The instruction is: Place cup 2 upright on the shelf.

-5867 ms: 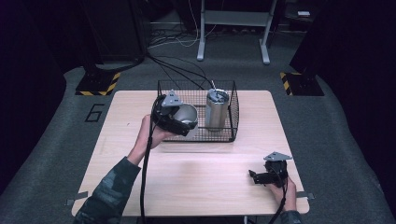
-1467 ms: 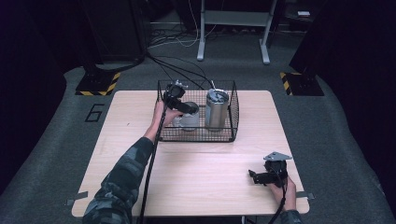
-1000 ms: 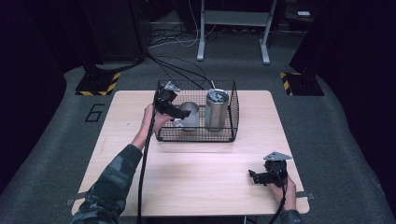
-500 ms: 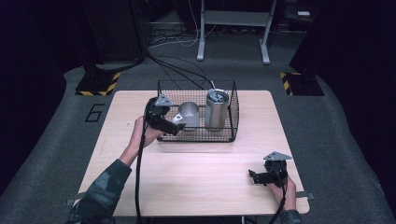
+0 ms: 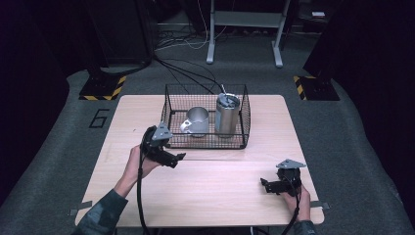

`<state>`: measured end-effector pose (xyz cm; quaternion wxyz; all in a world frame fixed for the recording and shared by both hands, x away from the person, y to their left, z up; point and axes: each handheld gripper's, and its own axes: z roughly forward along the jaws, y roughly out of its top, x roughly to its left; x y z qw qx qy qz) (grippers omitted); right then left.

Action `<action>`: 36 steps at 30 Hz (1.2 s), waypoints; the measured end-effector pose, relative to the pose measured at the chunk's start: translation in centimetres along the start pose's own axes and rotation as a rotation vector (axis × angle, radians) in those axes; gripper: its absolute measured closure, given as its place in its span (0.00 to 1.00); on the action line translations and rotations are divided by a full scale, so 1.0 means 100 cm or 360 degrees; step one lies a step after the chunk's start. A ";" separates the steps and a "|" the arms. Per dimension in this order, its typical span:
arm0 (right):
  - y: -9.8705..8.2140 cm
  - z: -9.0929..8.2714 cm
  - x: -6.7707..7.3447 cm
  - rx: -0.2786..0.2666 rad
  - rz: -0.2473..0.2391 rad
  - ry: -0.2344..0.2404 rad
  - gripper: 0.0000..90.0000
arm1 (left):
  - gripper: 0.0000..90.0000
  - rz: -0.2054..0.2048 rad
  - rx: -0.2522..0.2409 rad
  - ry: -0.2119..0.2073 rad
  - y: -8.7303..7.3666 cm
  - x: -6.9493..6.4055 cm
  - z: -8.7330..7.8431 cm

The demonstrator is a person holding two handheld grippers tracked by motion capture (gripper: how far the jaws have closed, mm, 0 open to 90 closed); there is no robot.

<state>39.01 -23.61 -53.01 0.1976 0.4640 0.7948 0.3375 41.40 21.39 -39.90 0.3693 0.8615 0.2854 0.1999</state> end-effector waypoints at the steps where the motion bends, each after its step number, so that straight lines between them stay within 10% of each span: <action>1: 0.000 0.000 0.000 0.0003 -0.0001 0.0001 0.00 | 0.00 0.0000 0.0000 0.0000 0.000 0.000 0.000; 8: 0.000 0.000 0.000 0.0005 -0.0004 -0.0006 0.00 | 0.01 0.0002 0.0074 0.0065 -0.045 -0.021 0.002; 14: 0.000 0.000 0.000 -0.0002 0.0000 -0.0010 0.00 | 0.00 -0.0135 0.0166 0.0028 -0.085 -0.023 0.016; 21: 0.000 0.000 0.000 -0.0001 0.0001 -0.0010 0.00 | 0.00 -0.0286 0.0167 0.0157 -0.127 -0.013 0.025; 36: 0.000 0.000 0.000 -0.0003 -0.0007 -0.0010 0.00 | 0.00 -0.0451 0.0129 0.0217 -0.149 0.001 0.031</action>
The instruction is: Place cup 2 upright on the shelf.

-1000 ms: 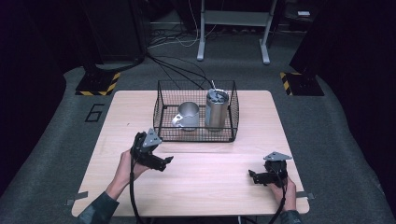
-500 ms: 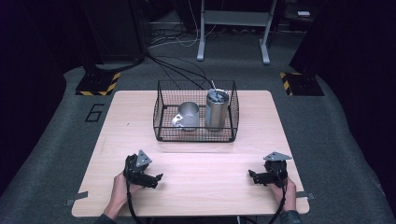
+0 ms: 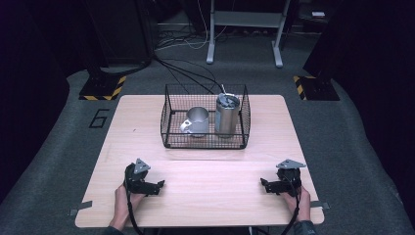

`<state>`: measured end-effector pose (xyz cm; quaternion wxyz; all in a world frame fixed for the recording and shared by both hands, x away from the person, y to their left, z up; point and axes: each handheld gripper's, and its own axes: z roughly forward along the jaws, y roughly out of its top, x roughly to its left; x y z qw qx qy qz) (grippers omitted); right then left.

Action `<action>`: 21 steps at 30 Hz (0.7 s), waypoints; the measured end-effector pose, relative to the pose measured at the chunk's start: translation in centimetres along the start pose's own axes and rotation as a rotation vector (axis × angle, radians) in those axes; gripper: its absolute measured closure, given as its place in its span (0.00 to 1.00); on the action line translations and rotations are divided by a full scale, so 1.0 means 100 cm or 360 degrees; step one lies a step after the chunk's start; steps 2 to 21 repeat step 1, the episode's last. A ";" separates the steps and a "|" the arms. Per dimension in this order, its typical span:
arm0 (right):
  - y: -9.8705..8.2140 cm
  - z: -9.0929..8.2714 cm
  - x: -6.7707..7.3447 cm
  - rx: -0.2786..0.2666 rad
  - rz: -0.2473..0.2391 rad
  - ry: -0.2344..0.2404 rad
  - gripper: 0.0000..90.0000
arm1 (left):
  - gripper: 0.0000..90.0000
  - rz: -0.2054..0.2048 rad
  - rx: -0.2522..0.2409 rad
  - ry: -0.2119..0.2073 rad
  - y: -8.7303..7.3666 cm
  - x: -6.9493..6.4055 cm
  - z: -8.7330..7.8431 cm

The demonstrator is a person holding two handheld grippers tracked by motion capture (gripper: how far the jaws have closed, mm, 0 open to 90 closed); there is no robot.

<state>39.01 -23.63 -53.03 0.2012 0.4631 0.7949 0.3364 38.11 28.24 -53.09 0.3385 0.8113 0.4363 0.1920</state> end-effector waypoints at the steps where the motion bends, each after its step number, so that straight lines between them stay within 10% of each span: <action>1: 0.000 0.000 0.000 0.0010 0.0006 0.0003 0.00 | 0.00 0.0000 0.0000 0.0000 0.000 0.000 0.000; 21: 0.000 0.000 0.000 0.0010 0.0006 0.0003 0.00 | 0.00 0.0000 0.0000 0.0000 0.000 0.000 0.000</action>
